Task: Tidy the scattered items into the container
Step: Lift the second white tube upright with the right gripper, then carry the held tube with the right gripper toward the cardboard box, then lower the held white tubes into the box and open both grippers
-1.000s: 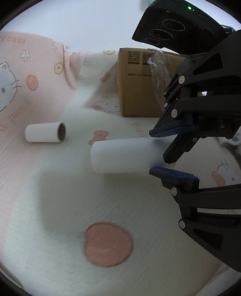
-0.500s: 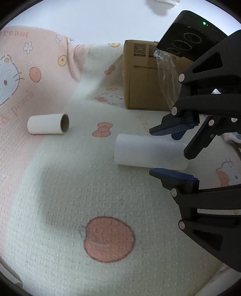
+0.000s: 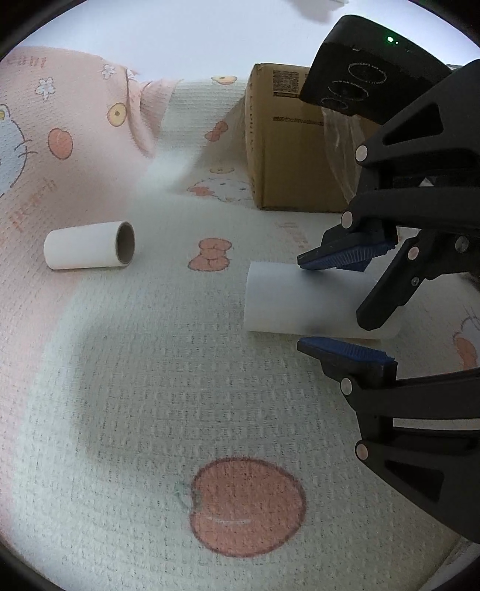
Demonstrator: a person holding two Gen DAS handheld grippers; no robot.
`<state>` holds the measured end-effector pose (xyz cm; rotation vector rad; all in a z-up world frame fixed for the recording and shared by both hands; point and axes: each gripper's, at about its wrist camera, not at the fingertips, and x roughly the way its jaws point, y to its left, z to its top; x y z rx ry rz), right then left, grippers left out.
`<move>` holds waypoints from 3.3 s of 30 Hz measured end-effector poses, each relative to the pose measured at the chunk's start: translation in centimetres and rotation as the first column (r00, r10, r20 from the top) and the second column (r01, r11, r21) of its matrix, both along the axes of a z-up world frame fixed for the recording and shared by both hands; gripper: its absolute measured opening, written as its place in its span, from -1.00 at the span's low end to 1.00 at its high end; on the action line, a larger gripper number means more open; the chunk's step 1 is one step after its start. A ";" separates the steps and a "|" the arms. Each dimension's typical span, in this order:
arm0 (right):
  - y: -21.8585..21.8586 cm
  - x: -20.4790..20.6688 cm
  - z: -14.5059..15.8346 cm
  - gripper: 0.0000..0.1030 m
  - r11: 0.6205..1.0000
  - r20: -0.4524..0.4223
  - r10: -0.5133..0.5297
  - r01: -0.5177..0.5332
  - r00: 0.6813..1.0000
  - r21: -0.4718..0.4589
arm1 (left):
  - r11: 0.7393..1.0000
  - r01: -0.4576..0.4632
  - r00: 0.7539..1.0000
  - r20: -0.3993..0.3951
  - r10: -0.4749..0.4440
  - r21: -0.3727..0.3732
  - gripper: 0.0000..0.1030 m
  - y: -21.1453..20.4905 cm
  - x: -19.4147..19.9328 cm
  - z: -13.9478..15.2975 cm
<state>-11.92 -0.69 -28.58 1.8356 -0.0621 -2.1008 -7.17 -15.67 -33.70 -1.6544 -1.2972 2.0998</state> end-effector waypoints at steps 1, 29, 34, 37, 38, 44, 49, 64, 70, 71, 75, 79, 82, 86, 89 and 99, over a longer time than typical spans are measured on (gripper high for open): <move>0.0 -0.1 -0.1 -0.22 1.000 0.000 -0.008 0.008 1.000 -0.011 | 1.000 0.000 1.000 -0.005 0.000 -0.001 -0.19 0.0 -0.1 0.0; 0.7 5.5 10.2 -0.22 0.993 -0.240 0.098 -0.111 0.966 -0.043 | 0.983 0.013 0.963 -0.263 -0.062 -0.185 -0.23 3.7 5.4 13.3; 3.1 6.2 13.0 -0.22 0.993 -0.294 0.076 -0.099 0.953 -0.066 | 0.969 0.043 0.945 -0.305 -0.119 -0.244 -0.23 6.1 5.2 16.5; 4.4 6.5 14.3 -0.22 0.994 -0.323 0.062 -0.089 0.944 -0.069 | 0.964 0.057 0.937 -0.320 -0.142 -0.260 -0.23 7.6 4.7 18.0; 5.1 6.6 14.8 -0.22 0.994 -0.333 0.053 -0.082 0.941 -0.074 | 0.963 0.062 0.934 -0.325 -0.150 -0.264 -0.23 8.0 4.5 18.5; 8.4 6.9 17.0 -0.22 0.996 -0.382 0.005 -0.041 0.924 -0.085 | 0.952 0.112 0.913 -0.349 -0.212 -0.285 -0.23 11.6 2.9 20.9; 11.5 6.7 18.6 -0.22 0.996 -0.407 -0.046 0.010 0.912 -0.091 | 0.927 0.167 0.884 -0.366 -0.292 -0.335 -0.23 14.9 1.7 22.6; 18.1 6.2 23.0 -0.22 0.978 -0.457 -0.199 0.149 0.867 -0.144 | 0.856 0.269 0.813 -0.372 -0.447 -0.441 -0.23 22.4 -1.6 27.4; 21.3 4.4 22.9 -0.22 0.979 -0.428 -0.203 0.185 0.881 -0.086 | 0.856 0.333 0.822 -0.323 -0.469 -0.395 -0.23 25.5 -4.7 26.7; 21.9 4.0 22.6 -0.22 0.979 -0.413 -0.205 0.187 0.887 -0.083 | 0.857 0.349 0.829 -0.302 -0.471 -0.379 -0.23 25.9 -5.4 26.2; 24.1 2.2 20.9 -0.22 0.980 -0.347 -0.199 0.187 0.916 -0.068 | 0.861 0.394 0.852 -0.224 -0.473 -0.321 -0.23 27.5 -7.9 24.1; 26.4 0.5 19.3 -0.22 0.975 -0.269 -0.217 0.197 0.938 -0.102 | 0.866 0.411 0.866 -0.174 -0.469 -0.287 -0.23 28.6 -9.8 22.3; 27.2 -0.5 18.8 -0.22 0.978 -0.243 -0.205 0.189 0.948 -0.087 | 0.857 0.421 0.865 -0.154 -0.478 -0.296 -0.23 29.4 -10.7 21.6; 28.0 -2.0 17.7 -0.22 0.982 -0.210 -0.185 0.173 0.960 -0.075 | 0.847 0.435 0.867 -0.111 -0.486 -0.307 -0.23 30.2 -12.1 20.5; 28.4 -3.2 16.6 -0.22 0.985 -0.174 -0.167 0.157 0.970 -0.069 | 0.849 0.443 0.875 -0.065 -0.479 -0.287 -0.23 30.2 -13.2 19.1; 28.3 -5.8 13.3 -0.22 0.991 -0.057 -0.110 0.106 0.992 -0.078 | 0.840 0.454 0.883 0.024 -0.469 -0.298 -0.23 29.9 -14.6 16.5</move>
